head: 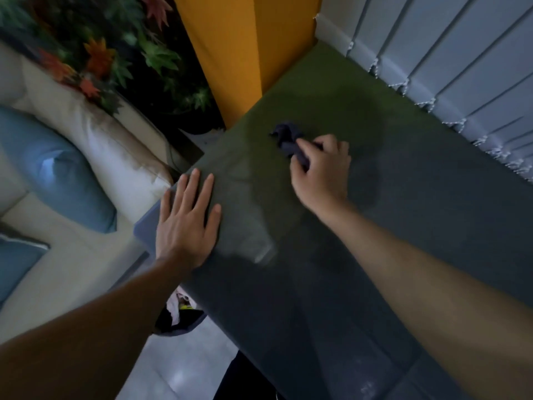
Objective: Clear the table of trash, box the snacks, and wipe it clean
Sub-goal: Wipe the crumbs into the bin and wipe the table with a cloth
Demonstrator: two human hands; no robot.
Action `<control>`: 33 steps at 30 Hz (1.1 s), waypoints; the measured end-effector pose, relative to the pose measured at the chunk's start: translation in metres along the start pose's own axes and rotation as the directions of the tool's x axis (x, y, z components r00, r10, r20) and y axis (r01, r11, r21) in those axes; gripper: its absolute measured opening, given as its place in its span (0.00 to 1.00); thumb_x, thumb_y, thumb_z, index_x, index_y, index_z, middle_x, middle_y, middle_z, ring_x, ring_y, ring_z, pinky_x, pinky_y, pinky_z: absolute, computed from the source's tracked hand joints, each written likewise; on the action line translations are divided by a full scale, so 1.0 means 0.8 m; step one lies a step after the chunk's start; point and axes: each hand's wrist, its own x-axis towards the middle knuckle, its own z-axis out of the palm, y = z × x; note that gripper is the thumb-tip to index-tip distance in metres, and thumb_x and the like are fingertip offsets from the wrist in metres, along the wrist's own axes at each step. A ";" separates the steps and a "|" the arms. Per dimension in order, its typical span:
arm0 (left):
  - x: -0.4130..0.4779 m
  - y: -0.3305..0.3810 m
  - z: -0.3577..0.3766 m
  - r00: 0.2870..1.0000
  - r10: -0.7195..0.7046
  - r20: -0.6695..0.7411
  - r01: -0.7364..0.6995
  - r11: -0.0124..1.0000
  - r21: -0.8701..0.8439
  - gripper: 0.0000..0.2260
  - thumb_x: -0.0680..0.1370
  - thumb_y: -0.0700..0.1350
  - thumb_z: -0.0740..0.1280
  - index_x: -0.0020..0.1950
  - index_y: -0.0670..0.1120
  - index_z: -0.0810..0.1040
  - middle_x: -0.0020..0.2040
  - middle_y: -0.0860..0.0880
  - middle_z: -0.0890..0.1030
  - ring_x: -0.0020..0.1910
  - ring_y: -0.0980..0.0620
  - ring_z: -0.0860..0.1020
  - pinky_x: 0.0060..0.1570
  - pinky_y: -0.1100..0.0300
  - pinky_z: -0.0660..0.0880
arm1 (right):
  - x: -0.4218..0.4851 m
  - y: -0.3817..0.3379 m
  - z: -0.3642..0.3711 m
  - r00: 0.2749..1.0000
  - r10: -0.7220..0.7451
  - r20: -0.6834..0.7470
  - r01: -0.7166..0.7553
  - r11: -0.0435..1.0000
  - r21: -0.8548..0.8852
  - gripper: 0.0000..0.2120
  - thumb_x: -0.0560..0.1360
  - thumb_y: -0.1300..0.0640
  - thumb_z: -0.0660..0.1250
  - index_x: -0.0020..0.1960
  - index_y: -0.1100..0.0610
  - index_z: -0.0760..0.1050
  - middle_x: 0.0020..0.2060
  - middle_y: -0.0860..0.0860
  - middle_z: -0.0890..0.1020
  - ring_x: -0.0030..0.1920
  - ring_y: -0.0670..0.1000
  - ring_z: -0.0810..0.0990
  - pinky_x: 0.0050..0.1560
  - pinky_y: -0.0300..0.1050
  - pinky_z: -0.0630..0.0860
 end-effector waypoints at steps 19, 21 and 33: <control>-0.021 -0.028 0.006 0.997 -0.064 -0.033 0.062 0.996 -0.066 0.24 0.85 0.53 0.46 0.82 0.56 0.47 0.82 0.54 0.46 0.81 0.52 0.42 0.78 0.46 0.44 | -0.089 -0.062 0.025 0.889 -0.431 0.157 0.430 0.902 0.037 0.17 0.71 0.54 0.67 0.59 0.50 0.81 0.49 0.53 0.76 0.48 0.59 0.73 0.48 0.55 0.72; -0.021 -0.027 0.006 0.997 -0.067 -0.035 0.065 0.996 -0.067 0.25 0.85 0.53 0.46 0.82 0.55 0.47 0.82 0.54 0.46 0.81 0.53 0.42 0.78 0.46 0.44 | -0.069 -0.058 0.024 0.961 -0.265 0.085 0.267 0.963 -0.018 0.16 0.72 0.54 0.67 0.59 0.48 0.82 0.50 0.53 0.76 0.50 0.59 0.73 0.50 0.56 0.72; -0.021 -0.029 0.008 0.995 -0.067 -0.071 0.060 0.993 -0.106 0.25 0.84 0.53 0.45 0.82 0.54 0.50 0.82 0.55 0.49 0.80 0.55 0.43 0.79 0.48 0.43 | -0.133 -0.041 0.004 0.885 -0.438 0.160 0.437 0.899 0.039 0.16 0.72 0.54 0.68 0.60 0.50 0.81 0.48 0.53 0.76 0.47 0.57 0.73 0.46 0.52 0.71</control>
